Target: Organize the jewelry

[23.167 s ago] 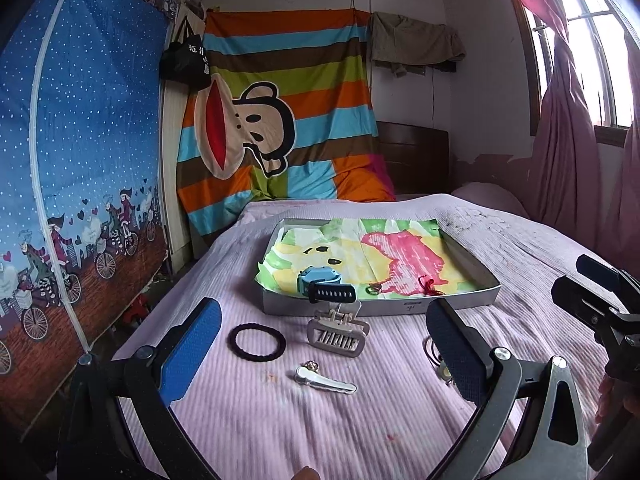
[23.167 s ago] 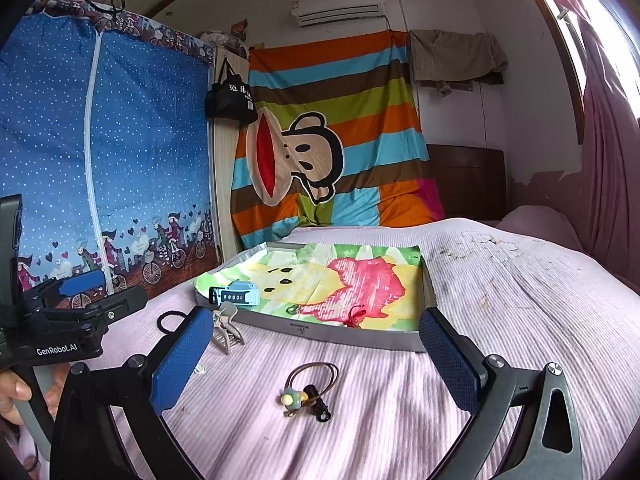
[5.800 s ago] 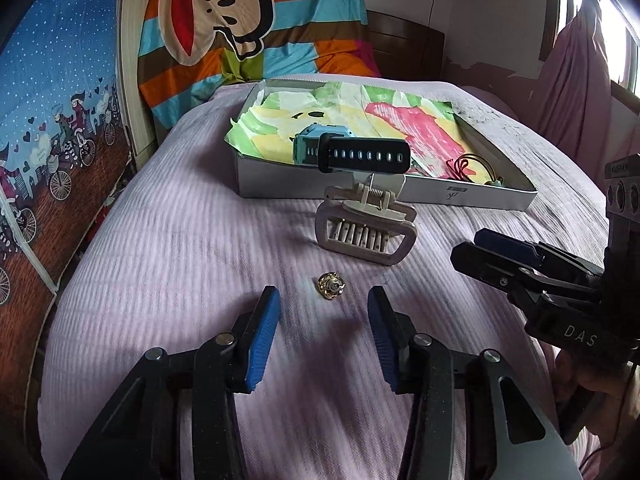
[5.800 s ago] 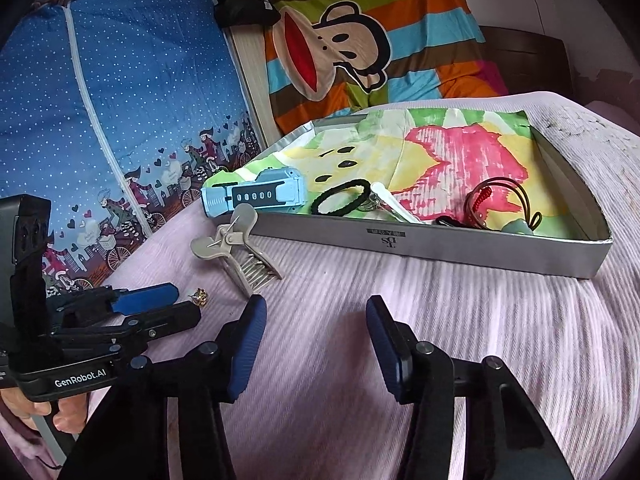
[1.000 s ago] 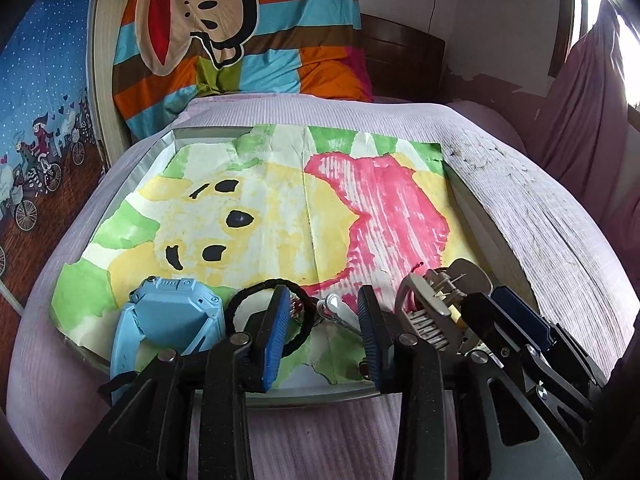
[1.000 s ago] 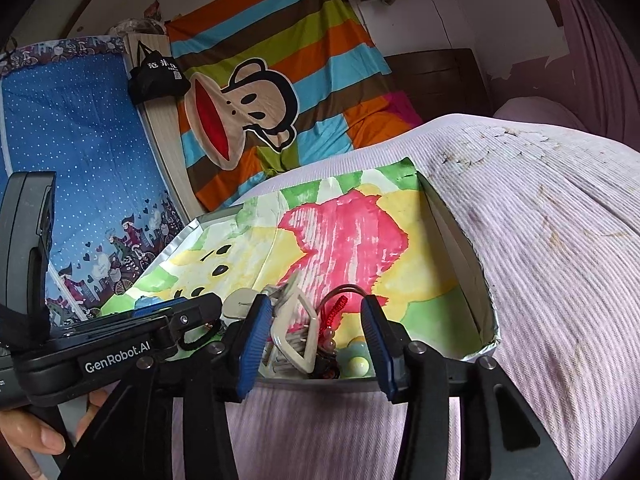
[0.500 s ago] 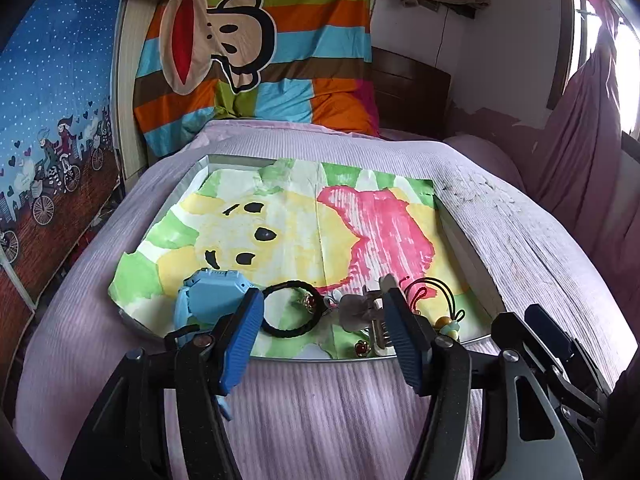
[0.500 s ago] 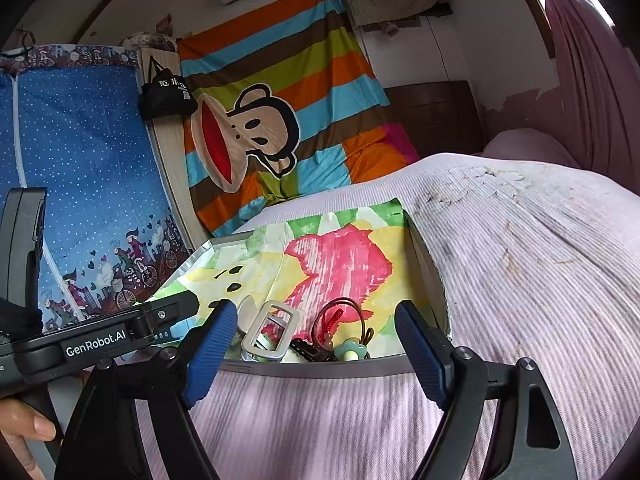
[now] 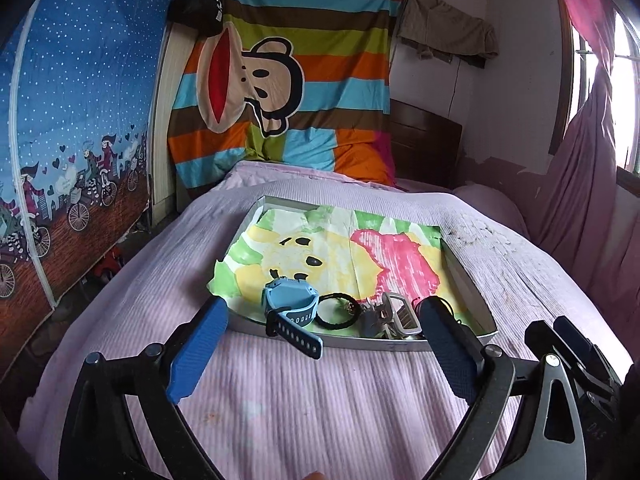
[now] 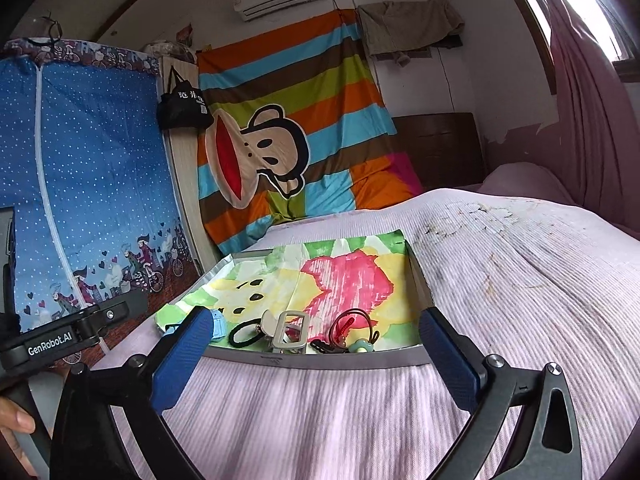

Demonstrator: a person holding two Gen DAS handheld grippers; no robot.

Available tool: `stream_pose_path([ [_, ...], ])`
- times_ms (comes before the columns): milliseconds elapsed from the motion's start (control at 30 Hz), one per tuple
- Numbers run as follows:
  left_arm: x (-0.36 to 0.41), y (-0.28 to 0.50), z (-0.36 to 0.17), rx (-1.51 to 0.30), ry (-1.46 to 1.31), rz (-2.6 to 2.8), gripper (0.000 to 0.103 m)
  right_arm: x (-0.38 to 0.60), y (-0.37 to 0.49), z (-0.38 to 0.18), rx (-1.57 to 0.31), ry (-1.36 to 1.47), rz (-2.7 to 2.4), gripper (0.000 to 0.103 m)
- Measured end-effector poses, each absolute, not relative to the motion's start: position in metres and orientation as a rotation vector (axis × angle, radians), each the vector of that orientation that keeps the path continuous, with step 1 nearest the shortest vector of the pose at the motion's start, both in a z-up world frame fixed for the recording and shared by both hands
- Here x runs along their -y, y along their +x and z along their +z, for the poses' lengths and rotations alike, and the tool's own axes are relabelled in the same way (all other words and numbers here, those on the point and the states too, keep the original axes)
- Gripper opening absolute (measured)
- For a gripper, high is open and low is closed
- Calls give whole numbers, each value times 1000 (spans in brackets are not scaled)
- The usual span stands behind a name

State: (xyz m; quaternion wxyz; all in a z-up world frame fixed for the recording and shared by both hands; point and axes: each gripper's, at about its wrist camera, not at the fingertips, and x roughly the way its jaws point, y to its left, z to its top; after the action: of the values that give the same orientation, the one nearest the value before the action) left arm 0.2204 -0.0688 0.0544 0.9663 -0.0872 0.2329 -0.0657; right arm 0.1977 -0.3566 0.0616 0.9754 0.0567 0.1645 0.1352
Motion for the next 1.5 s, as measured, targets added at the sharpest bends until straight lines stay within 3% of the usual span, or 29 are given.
stream_pose_path([
  [167,60,186,54,-436,-170,-119,100,355,172,64,-294,106,252,103],
  [600,46,115,39,-392,-126,-98,101,343,102,50,-234,78,248,103],
  [1500,17,47,-5,-349,-40,-26,101,320,60,10,-333,49,202,103],
])
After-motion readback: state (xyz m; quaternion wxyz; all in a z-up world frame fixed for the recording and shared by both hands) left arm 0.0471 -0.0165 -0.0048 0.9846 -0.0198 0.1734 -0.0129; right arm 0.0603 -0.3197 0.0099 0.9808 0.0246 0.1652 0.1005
